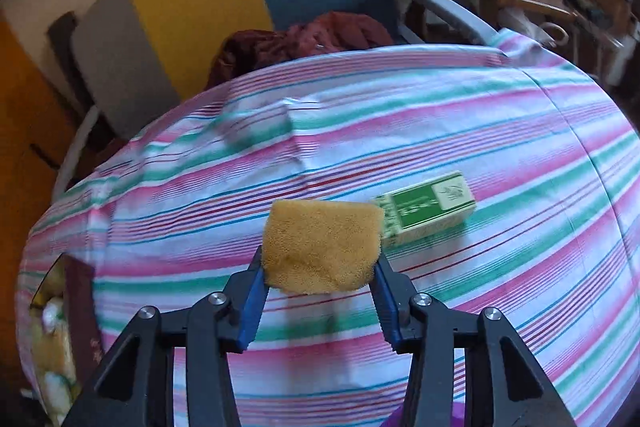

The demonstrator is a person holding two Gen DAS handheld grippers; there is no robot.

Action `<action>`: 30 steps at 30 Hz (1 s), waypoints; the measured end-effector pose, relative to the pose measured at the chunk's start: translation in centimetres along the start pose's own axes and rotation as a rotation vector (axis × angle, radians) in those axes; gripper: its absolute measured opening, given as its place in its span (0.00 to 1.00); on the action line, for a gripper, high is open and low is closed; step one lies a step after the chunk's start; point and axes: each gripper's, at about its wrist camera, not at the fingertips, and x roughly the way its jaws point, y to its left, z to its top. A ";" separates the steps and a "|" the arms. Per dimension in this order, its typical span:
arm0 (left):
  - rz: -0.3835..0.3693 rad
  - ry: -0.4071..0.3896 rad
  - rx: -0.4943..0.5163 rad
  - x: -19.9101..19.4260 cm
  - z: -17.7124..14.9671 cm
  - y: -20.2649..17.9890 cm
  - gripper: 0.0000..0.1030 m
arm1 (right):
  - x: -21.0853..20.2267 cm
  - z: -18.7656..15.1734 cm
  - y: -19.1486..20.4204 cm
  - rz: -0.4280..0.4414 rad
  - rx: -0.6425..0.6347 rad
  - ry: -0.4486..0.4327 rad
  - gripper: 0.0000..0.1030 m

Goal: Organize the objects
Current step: 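Grasp the yellow sponge with the right gripper, then release the white box into the tray with the left gripper while the right holds the sponge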

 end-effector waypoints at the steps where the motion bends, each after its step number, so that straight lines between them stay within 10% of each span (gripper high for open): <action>1: -0.003 -0.006 0.000 -0.3 -0.1 -0.1 0.50 | -0.7 -0.5 0.6 0.010 -0.024 -0.013 0.47; 20: 0.013 -0.166 -0.035 -9.6 -4.5 3.0 0.48 | -5.7 -13.2 8.6 0.198 -0.382 0.007 0.47; 30: 0.174 -0.247 -0.101 -13.3 -7.1 6.0 0.48 | -4.7 -14.8 8.6 0.196 -0.405 0.006 0.47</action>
